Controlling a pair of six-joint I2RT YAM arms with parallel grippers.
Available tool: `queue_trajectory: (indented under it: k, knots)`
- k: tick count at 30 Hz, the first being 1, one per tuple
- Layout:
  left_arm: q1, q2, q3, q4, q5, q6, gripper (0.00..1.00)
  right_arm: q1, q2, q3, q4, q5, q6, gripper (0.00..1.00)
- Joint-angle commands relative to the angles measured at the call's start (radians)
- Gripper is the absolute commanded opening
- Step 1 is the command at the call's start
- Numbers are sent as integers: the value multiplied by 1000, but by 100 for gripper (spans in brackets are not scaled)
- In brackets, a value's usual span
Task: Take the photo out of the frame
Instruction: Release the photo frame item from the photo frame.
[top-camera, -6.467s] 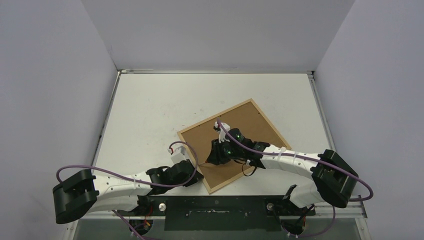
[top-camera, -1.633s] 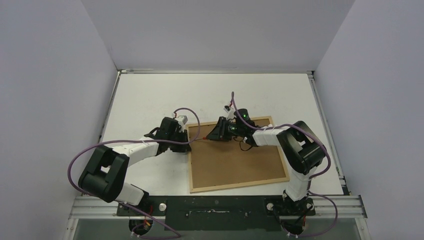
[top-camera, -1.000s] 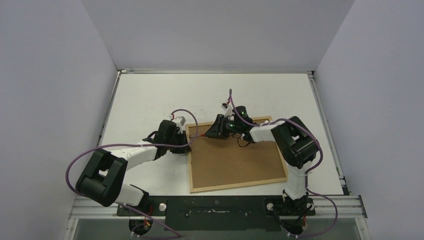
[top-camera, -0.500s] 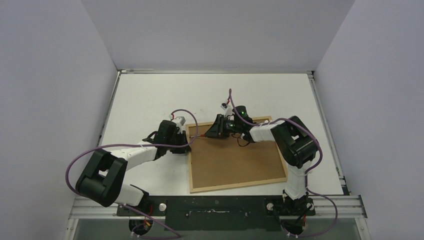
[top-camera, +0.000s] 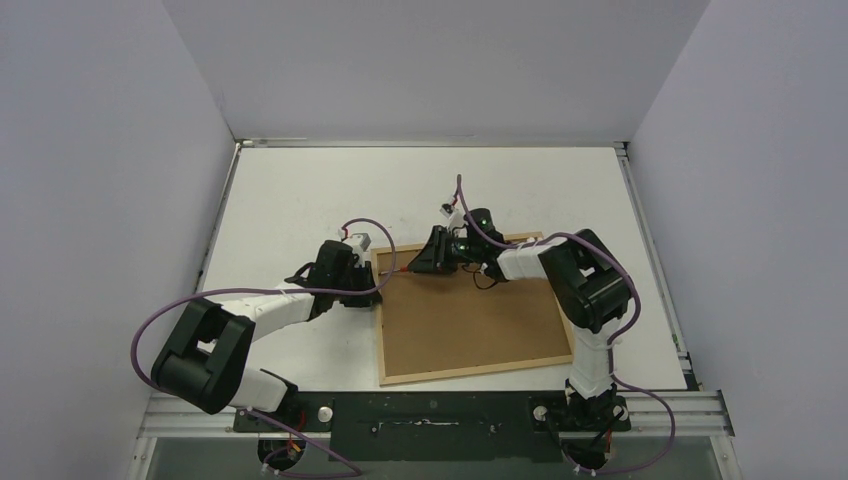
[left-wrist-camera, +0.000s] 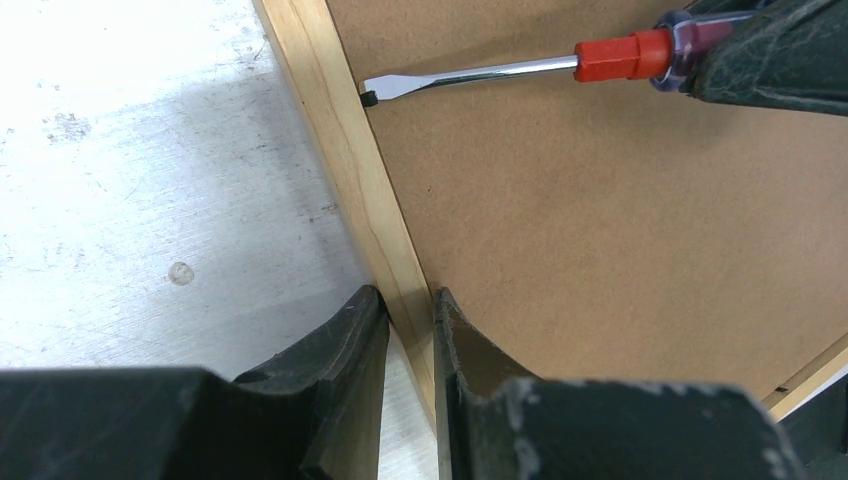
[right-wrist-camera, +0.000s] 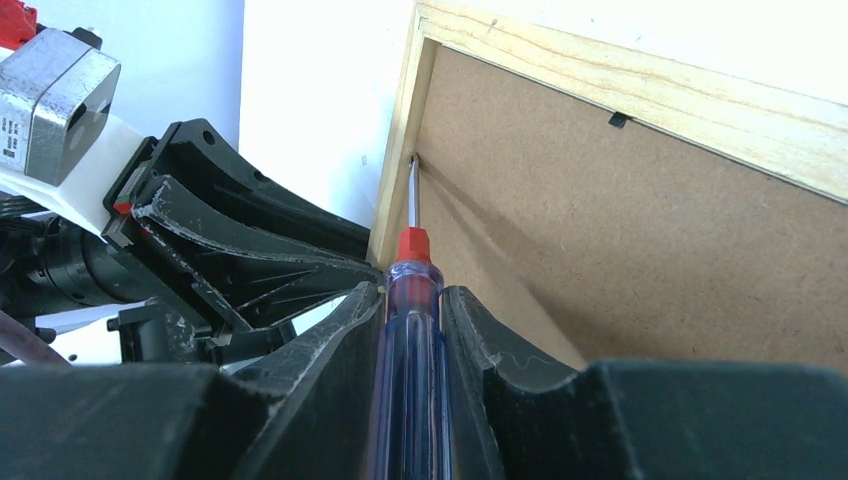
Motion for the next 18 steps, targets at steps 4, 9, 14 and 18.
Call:
queue_trajectory:
  k: [4,9,14,18]
  knots:
    - [-4,-4,-28,-10,7,28,0,45,23,70,-19,23,-50,0]
    - [-4,-19,-36,25,5,27,0,68,3,110,-139,71,-119,0]
    - [-3,-21,-44,37,3,19,0,111,-26,163,-278,145,-202,0]
    - [-4,-27,-50,45,3,14,0,158,-37,217,-355,213,-231,0]
